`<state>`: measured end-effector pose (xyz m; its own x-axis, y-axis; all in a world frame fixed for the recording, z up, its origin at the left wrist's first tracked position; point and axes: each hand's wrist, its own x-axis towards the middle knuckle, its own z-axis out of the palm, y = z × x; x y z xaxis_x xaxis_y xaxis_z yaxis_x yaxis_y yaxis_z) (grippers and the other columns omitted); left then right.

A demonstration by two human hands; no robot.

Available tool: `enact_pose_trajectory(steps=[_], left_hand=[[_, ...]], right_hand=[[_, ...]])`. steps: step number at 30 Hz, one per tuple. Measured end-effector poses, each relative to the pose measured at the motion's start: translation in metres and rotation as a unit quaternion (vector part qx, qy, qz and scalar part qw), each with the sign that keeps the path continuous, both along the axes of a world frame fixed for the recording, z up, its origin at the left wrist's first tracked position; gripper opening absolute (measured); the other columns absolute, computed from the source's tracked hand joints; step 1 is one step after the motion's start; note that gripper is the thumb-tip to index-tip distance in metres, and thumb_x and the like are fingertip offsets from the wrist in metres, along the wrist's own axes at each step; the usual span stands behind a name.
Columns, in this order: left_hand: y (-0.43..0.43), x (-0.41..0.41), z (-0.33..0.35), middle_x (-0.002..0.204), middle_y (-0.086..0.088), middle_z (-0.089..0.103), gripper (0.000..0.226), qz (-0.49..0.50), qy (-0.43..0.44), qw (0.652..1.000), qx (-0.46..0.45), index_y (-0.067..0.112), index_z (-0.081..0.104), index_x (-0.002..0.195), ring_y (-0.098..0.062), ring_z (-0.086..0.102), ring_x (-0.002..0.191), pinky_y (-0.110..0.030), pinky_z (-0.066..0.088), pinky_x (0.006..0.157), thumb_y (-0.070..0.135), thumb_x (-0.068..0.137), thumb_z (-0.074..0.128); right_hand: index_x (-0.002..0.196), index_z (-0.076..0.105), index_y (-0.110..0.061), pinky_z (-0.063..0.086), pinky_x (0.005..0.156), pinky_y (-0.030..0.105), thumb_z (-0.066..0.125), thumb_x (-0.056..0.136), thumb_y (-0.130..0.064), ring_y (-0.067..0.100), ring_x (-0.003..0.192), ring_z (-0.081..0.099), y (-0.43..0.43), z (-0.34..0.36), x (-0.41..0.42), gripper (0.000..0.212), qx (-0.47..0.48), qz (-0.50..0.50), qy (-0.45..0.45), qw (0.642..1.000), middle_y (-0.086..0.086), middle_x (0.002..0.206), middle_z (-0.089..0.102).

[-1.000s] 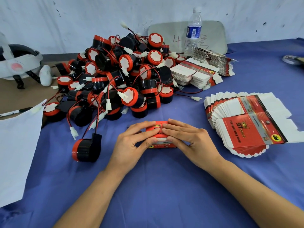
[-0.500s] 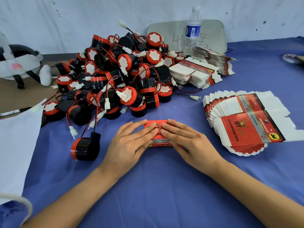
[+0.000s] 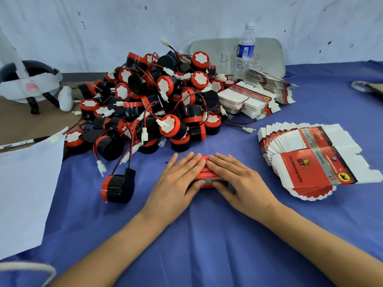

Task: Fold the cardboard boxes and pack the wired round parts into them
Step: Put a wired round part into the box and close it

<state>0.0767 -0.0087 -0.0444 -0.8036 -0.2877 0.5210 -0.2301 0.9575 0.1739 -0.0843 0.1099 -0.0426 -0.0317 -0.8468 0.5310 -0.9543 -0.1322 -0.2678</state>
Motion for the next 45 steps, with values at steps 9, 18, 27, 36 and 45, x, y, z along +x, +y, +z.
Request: enact_pose_trajectory(steps=[9,18,27,36,45], left_hand=[[-0.008,-0.004,0.021,0.145,0.010,0.045,0.036,0.019,-0.038,0.970,0.240,0.024,0.062,0.127,-0.009,0.034,0.140,-0.024,0.022,0.115,0.028,0.092,0.064],[0.042,-0.017,0.011,0.101,0.004,0.064,0.013,0.063,0.158,0.811,0.560,0.021,0.061,0.104,-0.005,0.060,0.087,-0.011,0.048,0.069,0.012,0.095,0.058],[0.093,-0.038,-0.003,0.092,0.009,0.060,0.028,0.120,0.269,0.821,0.489,0.034,0.054,0.095,-0.001,0.058,0.081,-0.012,0.046,0.068,0.007,0.093,0.053],[0.118,-0.049,0.020,0.087,0.007,0.062,0.029,0.063,0.285,0.796,0.531,0.032,0.058,0.096,-0.004,0.061,0.078,-0.029,0.052,0.072,0.003,0.093,0.054],[0.164,-0.169,0.061,0.157,-0.008,0.020,0.069,-0.036,0.031,0.971,0.236,0.024,0.033,0.146,-0.033,0.011,0.146,-0.050,0.012,0.116,0.039,0.086,0.064]], right_hand=[[0.112,0.072,-0.022,0.043,0.091,0.025,0.065,0.089,-0.039,0.013,0.097,0.063,-0.030,0.056,-0.010,0.030,0.195,-0.072,-0.130,0.969,-0.004,0.108,0.072],[0.083,0.065,-0.016,0.047,0.068,0.017,0.066,0.089,-0.010,0.006,0.073,0.058,0.014,0.006,0.021,0.009,0.006,-0.119,-0.511,0.851,-0.002,0.080,0.065],[0.086,0.067,-0.014,0.049,0.068,0.016,0.062,0.090,-0.005,0.003,0.074,0.061,0.042,0.005,0.039,0.011,-0.016,-0.110,-0.563,0.819,-0.004,0.082,0.067],[0.115,0.056,-0.026,0.050,0.087,0.021,0.075,0.079,-0.022,0.008,0.109,0.059,0.093,0.026,0.037,0.041,0.028,-0.046,-0.521,0.852,0.003,0.121,0.058],[0.105,0.065,-0.025,0.044,0.058,0.006,0.067,0.081,-0.031,-0.001,0.066,0.062,0.304,0.055,-0.021,0.025,-0.122,-0.394,-0.361,0.836,0.006,0.089,0.064]])
